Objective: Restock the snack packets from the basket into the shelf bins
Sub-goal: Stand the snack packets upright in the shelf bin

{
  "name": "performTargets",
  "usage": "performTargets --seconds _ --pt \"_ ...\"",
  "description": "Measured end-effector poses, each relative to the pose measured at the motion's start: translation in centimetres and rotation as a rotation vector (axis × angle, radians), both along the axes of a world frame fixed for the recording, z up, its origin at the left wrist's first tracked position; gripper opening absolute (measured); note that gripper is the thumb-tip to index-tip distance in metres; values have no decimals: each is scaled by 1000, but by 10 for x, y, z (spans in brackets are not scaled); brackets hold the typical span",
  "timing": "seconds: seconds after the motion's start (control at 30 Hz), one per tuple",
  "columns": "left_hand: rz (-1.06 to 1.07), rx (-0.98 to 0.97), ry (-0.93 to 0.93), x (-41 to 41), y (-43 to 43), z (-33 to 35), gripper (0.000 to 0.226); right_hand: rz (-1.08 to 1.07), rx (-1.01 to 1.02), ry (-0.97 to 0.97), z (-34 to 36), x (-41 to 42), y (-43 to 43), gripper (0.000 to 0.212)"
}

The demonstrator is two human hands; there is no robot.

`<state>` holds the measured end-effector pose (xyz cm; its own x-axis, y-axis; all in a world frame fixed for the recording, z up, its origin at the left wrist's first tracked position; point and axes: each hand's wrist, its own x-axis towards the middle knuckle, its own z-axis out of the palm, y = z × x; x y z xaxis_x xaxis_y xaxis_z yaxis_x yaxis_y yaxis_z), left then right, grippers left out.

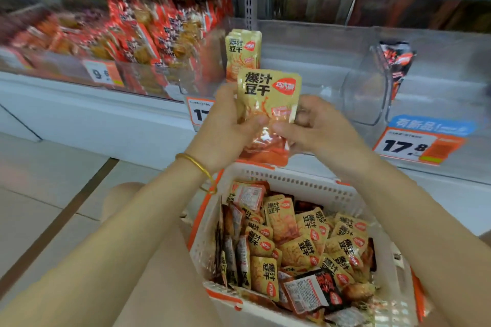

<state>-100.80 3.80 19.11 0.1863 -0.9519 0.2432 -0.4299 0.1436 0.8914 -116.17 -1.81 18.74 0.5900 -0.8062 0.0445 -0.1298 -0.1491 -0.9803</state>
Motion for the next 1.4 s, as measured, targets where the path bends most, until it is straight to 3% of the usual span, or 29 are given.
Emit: performTargets --seconds 0.13,0.23,0.33,0.5,0.6,0.73,0.93,1.13,1.3,1.4 --pt "135 -20 -110 24 -45 25 44 -100 111 -62 33 32 -49 9" --pt "214 2 -566 49 -76 25 45 -242 129 -8 36 58 -104 12" --pt "220 164 -990 70 -97 16 51 -332 42 202 11 94 -157 18" --pt "250 228 -1316 94 -130 8 55 -293 -116 393 -26 150 -207 30" --pt "257 222 -1344 99 -139 5 55 -336 -265 555 -42 166 -224 31" --pt "275 190 -1346 100 -140 0 56 -395 -265 644 -56 173 -233 27" --pt "294 199 -1372 99 -141 -2 56 -484 -60 509 -57 184 -236 43" --pt "289 235 -1383 98 -141 0 57 -461 -1 517 -54 182 -234 54" --pt "260 166 -1285 96 -135 6 49 -400 93 553 -34 167 -218 33" --pt "222 -3 -1138 90 -117 9 45 -382 33 459 -10 150 -196 33"
